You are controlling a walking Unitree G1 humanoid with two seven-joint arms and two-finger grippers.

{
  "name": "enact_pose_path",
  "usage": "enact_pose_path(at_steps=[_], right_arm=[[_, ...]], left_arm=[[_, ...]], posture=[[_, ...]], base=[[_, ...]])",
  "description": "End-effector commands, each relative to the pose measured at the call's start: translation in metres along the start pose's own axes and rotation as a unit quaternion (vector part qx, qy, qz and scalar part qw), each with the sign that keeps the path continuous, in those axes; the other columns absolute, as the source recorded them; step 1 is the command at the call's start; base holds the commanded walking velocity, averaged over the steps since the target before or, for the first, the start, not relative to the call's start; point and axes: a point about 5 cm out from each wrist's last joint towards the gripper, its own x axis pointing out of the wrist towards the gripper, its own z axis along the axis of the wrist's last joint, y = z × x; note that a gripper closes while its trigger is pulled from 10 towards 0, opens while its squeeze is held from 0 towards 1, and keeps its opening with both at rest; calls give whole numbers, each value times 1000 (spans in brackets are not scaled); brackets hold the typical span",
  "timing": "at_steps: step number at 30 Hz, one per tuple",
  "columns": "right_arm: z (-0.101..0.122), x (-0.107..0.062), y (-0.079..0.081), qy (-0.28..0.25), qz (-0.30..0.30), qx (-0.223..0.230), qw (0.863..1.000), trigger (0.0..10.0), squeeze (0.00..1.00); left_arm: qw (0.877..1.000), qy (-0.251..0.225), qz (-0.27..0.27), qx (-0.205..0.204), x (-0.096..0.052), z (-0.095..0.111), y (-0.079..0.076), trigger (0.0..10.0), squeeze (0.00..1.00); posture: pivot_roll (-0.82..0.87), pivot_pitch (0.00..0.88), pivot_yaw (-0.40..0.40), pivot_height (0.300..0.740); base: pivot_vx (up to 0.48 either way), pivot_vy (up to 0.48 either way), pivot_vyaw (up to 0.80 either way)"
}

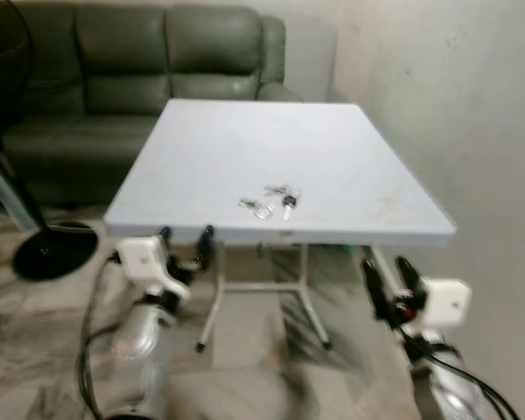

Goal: Hang keys on a hook

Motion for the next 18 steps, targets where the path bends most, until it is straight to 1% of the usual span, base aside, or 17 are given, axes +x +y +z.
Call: enact_pose_path(at_steps=[1, 6, 8, 10, 12, 18], right_arm=[[4, 4, 6, -10, 7, 7, 1000, 10000, 0], [4, 4, 6, -11, 7, 8, 1000, 10000, 0], [4, 5, 6, -11, 6, 7, 1000, 10000, 0], [5, 6, 5, -13, 6, 9, 1000, 10000, 0], [6, 7, 5, -14, 6, 8, 1000, 10000, 0], [9, 11, 6, -19, 11, 8, 1000, 10000, 0]], left_arm=[[1000, -1, 10, 13, 0, 4, 6, 10000, 0], [1000, 4, 19, 20, 0, 3, 7, 10000, 0], [999, 17, 25, 26, 0, 0, 8, 10000, 0], [999, 31, 19, 33, -1, -4, 8, 10000, 0], [999, 35, 18, 24, -2, -5, 8, 10000, 0], [999, 41, 31, 16, -3, -6, 9, 10000, 0]], posture=[[-17, 12, -49, 740], [-16, 12, -49, 740], [-14, 14, -48, 740], [-11, 17, -49, 740], [-9, 19, -49, 740], [-2, 24, -51, 740]], base=[[0, 0, 0], [0, 0, 0], [0, 0, 0], [0, 0, 0], [0, 0, 0], [0, 0, 0]])
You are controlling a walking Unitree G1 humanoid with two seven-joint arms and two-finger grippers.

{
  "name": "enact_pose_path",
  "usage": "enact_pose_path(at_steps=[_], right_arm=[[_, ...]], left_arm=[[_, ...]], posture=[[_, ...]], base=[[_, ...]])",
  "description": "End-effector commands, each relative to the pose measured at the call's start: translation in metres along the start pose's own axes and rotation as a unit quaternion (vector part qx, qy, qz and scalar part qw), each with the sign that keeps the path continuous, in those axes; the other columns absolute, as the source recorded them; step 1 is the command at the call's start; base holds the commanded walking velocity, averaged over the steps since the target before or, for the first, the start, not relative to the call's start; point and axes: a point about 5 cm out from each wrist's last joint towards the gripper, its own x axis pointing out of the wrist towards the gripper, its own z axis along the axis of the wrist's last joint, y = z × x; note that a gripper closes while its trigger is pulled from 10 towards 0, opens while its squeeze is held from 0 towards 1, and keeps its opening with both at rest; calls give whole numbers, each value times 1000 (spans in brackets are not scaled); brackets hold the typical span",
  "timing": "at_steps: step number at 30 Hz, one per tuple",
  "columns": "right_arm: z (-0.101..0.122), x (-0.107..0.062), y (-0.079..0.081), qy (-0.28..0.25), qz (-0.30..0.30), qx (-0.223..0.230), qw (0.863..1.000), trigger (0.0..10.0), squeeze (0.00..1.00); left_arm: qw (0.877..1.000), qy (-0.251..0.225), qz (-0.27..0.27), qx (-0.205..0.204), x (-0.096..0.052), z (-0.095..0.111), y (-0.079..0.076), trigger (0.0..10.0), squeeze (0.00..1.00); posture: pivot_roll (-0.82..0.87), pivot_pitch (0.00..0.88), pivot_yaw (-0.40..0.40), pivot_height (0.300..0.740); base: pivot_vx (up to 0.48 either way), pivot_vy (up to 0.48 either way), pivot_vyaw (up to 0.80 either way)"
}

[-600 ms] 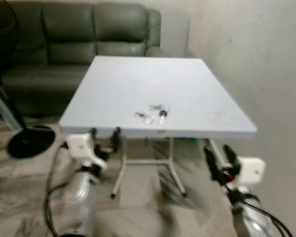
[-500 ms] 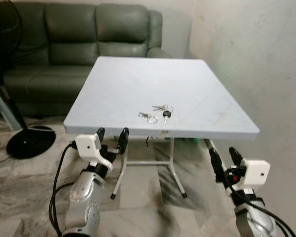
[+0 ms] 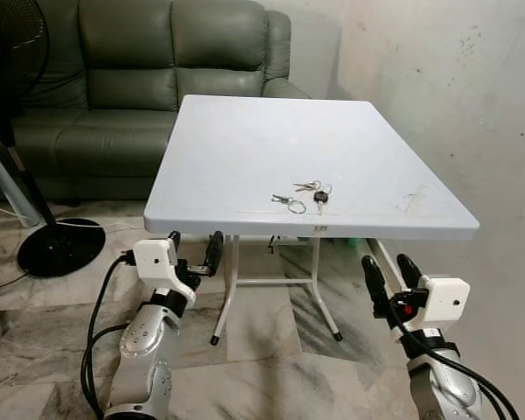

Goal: Hang keys on a hook

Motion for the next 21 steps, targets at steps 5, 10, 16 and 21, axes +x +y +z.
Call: enact_pose_path(at_steps=[5, 10, 16, 21], right_arm=[[7, 7, -1, -11, 3, 0, 1000, 10000, 0], [8, 8, 0, -13, 7, 1, 1000, 10000, 0], [8, 8, 1, -12, 10, 3, 1000, 10000, 0], [7, 7, 2, -11, 13, 4, 1000, 10000, 0]], left_arm=[[1000, 9, 4, -5, -1, -1, -2, 10000, 0], [1000, 10, 5, -6, -1, -1, -3, 10000, 0], [1000, 5, 4, -10, -1, 0, -3, 10000, 0], [1000, 1, 4, -11, -1, 2, -4, 10000, 0]], posture=[[3, 27, -54, 740], [5, 29, -56, 740], [6, 32, -57, 740], [7, 31, -59, 740]], base=[[0, 0, 0], [0, 0, 0], [188, 0, 0], [358, 56, 0]])
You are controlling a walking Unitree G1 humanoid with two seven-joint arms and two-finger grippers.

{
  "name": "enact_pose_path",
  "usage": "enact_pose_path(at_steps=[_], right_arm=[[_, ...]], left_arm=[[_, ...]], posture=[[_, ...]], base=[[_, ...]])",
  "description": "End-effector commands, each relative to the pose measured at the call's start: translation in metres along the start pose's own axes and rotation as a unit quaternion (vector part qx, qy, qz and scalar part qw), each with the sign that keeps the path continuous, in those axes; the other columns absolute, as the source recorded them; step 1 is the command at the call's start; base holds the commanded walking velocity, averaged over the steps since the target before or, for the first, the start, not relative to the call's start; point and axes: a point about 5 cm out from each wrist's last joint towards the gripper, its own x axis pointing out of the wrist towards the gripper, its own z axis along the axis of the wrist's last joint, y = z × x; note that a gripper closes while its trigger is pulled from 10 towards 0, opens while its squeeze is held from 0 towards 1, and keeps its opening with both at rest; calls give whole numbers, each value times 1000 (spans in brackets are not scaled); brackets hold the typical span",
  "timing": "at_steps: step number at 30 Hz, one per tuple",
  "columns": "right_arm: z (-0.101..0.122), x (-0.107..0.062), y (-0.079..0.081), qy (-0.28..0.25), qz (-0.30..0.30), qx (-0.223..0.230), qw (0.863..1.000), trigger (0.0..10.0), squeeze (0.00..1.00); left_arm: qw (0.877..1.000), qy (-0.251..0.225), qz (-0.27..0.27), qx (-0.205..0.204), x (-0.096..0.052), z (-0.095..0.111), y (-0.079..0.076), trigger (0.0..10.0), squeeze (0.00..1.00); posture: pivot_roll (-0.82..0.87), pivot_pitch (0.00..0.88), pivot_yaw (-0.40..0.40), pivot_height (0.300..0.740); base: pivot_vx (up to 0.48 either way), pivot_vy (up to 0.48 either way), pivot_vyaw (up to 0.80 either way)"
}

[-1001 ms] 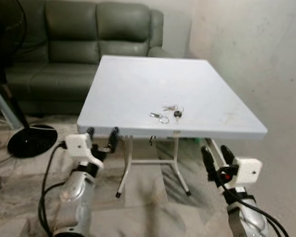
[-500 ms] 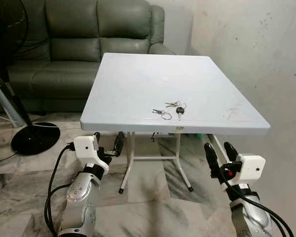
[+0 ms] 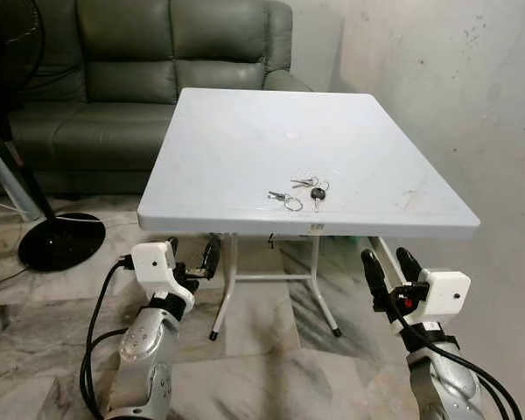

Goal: Hang keys on a hook

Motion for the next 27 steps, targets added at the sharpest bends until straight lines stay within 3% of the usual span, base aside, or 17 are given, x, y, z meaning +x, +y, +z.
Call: enact_pose_path(at_steps=[1, 22, 27], right_arm=[[4, 2, 1, -4, 6, 1, 1000, 10000, 0], [2, 3, 5, -1, 21, 1, 1000, 10000, 0], [2, 3, 6, -1, 23, 2, 1000, 10000, 0]], left_arm=[[1000, -4, -3, -4, 1, 3, -2, 10000, 0], [1000, -3, -7, 3, 0, 2, -4, 10000, 0], [1000, -7, -12, 17, 0, 5, -4, 10000, 0]], posture=[[7, 31, -59, 740], [15, 10, -66, 740], [16, 8, -63, 740]], base=[[360, 315, 0], [347, 331, 0], [466, 0, 0]])
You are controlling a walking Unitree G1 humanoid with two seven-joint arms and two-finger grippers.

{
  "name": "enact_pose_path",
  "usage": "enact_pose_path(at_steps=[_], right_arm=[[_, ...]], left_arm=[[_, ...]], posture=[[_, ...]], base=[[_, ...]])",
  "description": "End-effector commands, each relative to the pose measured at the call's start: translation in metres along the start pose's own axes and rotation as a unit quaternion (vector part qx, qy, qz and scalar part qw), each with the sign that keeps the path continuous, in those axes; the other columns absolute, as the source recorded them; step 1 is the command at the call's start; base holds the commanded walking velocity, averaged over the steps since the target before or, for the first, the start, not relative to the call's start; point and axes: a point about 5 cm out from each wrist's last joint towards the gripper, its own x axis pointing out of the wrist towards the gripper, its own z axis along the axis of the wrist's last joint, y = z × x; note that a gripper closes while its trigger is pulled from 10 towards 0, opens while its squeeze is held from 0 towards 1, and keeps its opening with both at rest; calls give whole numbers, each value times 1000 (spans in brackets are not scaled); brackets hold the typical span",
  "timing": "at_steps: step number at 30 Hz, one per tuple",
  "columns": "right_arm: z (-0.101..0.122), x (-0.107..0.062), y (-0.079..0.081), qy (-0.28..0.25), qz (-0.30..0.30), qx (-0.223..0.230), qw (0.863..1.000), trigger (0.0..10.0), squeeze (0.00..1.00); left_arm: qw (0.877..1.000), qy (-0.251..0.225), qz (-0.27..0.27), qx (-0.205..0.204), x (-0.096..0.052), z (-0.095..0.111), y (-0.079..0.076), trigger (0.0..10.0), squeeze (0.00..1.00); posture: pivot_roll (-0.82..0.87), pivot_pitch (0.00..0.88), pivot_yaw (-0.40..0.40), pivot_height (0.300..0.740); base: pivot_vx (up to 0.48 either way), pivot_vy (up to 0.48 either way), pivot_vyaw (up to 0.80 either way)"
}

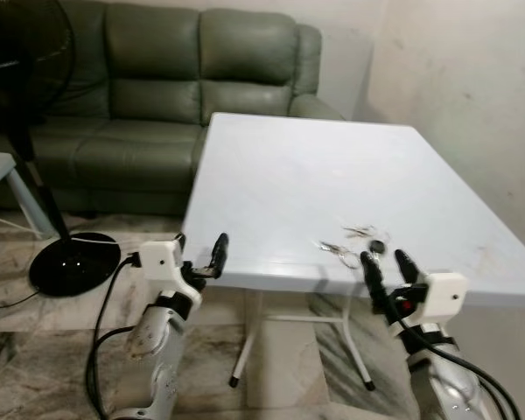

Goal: Hang keys on a hook

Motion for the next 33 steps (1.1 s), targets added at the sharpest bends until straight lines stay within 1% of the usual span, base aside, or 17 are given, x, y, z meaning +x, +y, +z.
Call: enact_pose_path(at_steps=[1, 3, 7, 9, 10, 12, 13, 14, 18, 19, 20, 23, 24, 25, 26, 28, 33], right_arm=[[7, 0, -10, -7, -11, -14, 1000, 10000, 0], [6, -1, -10, -7, -11, -13, 1000, 10000, 0], [7, -1, -10, -7, -11, -13, 1000, 10000, 0], [6, -1, -10, -6, -11, -13, 1000, 10000, 0], [6, -2, -10, -6, -12, -14, 1000, 10000, 0], [6, -2, -10, -5, -12, -14, 1000, 10000, 0], [6, -2, -10, -3, -12, -15, 1000, 10000, 0], [6, -2, -10, -2, -13, -15, 1000, 10000, 0], [4, -2, -11, 1, -14, -12, 1000, 10000, 0], [4, -2, -11, 2, -13, -9, 1000, 10000, 0], [3, -3, -11, 2, -13, -8, 1000, 10000, 0], [3, -2, -10, 4, -13, 0, 1000, 10000, 0], [2, -3, -10, 4, -13, 4, 1000, 10000, 27], [2, -3, -10, 4, -13, 6, 1000, 10000, 27], [3, -2, -10, 3, -14, 5, 1000, 10000, 992], [3, -2, -9, 0, -12, 9, 1000, 10000, 1000], [4, -4, -11, 0, -15, 8, 1000, 10000, 1000]], left_arm=[[1000, -7, -26, -2, 5, 2, -16, 10000, 0], [1000, -6, -26, -3, 5, 2, -16, 10000, 0], [1000, -8, -28, 10, 5, 3, -17, 10000, 0], [1000, -5, -27, 7, 5, 2, -17, 10000, 0], [999, -8, -31, 21, 5, 3, -17, 10000, 0], [999, -5, -32, 17, 5, 2, -17, 10000, 0], [1000, 1, -25, 0, 4, 0, -17, 10000, 0], [1000, 1, -25, -1, 4, 0, -17, 10000, 0], [999, -1, -40, 8, 4, 2, -20, 10000, 0], [998, 0, -53, 22, 5, 3, -24, 10000, 0], [998, 2, -56, 27, 5, 3, -25, 10000, 0], [998, 2, -62, 23, 5, 3, -27, 10000, 0], [997, 0, -68, 27, 5, 3, -29, 10000, 0], [997, -1, -73, 30, 5, 3, -30, 10000, 0], [997, 2, -76, 31, 5, 3, -31, 10000, 0], [996, 1, -80, 26, 5, 3, -33, 10000, 0], [996, 5, -86, 29, 5, 2, -36, 10000, 0]], posture=[[16, 8, -63, 740], [16, 8, -63, 740], [13, 13, -63, 740], [13, 13, -63, 740], [13, 13, -63, 740], [13, 13, -63, 740], [14, 20, -63, 740], [14, 20, -63, 740], [16, 22, -64, 740], [17, 24, -65, 740], [17, 24, -65, 740], [18, 25, -64, 740], [18, 25, -64, 740], [18, 25, -64, 740], [18, 26, -64, 740], [16, 28, -62, 740], [13, 31, -61, 740]], base=[[480, 0, 0], [480, 0, 0], [480, 0, 0], [480, 0, 0], [480, 0, 0], [469, 0, 0], [0, 0, 0], [0, 0, 0], [0, 0, 0], [0, 0, 0], [0, 0, 0], [0, 0, 0], [0, 0, 0], [0, 0, 0], [0, 0, 0], [0, 0, 0], [0, 0, 0]])
